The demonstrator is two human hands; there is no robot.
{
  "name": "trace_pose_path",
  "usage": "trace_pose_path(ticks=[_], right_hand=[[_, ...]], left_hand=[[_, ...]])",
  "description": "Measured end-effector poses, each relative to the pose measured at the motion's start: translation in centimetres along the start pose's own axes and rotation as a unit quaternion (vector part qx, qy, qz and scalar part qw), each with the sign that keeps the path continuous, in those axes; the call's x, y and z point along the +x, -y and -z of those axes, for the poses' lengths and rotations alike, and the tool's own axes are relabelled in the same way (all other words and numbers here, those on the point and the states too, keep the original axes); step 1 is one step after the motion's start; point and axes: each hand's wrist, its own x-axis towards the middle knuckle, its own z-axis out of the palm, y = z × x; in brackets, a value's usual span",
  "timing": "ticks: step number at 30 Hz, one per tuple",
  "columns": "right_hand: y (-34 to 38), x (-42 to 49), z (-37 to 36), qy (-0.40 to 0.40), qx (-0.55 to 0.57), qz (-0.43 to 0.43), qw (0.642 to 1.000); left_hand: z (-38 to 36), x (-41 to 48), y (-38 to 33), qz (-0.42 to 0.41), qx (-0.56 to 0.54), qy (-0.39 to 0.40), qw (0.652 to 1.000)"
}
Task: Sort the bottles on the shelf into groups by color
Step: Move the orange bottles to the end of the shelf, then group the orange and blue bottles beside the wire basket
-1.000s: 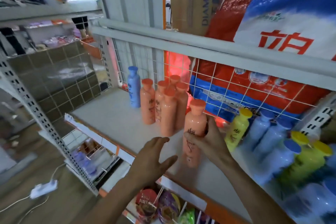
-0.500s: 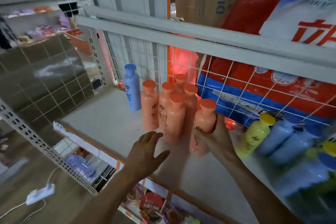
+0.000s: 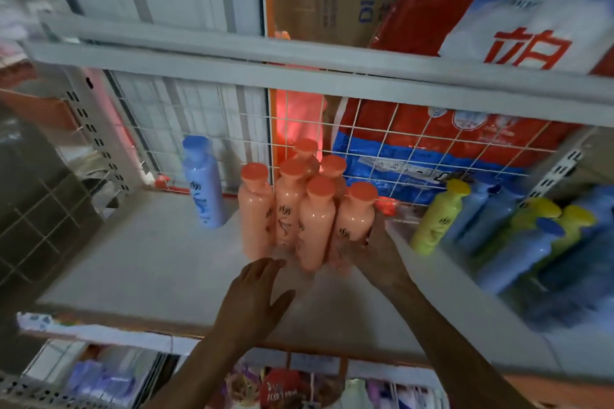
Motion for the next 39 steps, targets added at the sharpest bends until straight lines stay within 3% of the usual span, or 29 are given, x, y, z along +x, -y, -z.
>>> trace_pose_path(ticks=[3, 13, 19, 27, 31, 39], right_hand=[[-0.4, -0.7, -0.4, -0.022, -0.068, -0.016, 0.997], [1.3, -0.8, -1.6, -0.049, -0.103, -0.070, 0.991], [0.4, -3.2, -0.4, -0.032, -0.190, -0.081, 0.978], [-1.5, -7.4, 6.9, -0.076, -0.324, -0.036, 0.942], [-2.8, -10.3, 11.0, -0.114, -0.345, -0.018, 0.931], [-6.6, -16.0, 21.8, -0.195, -0.346, -0.030, 0.917]], left_hand=[[-0.1, 0.3, 0.0, -0.012, -0.013, 0.007, 1.000], [0.3, 0.6, -1.3, -0.024, -0.049, 0.034, 0.998], [-0.1, 1.1, -2.7, -0.056, -0.043, 0.052, 0.996], [-2.6, 3.0, -9.8, -0.153, -0.088, 0.055, 0.983], [-4.3, 3.4, -14.6, -0.164, -0.101, 0.101, 0.976], [-7.0, 5.2, -24.7, -0.179, -0.132, 0.088, 0.971]])
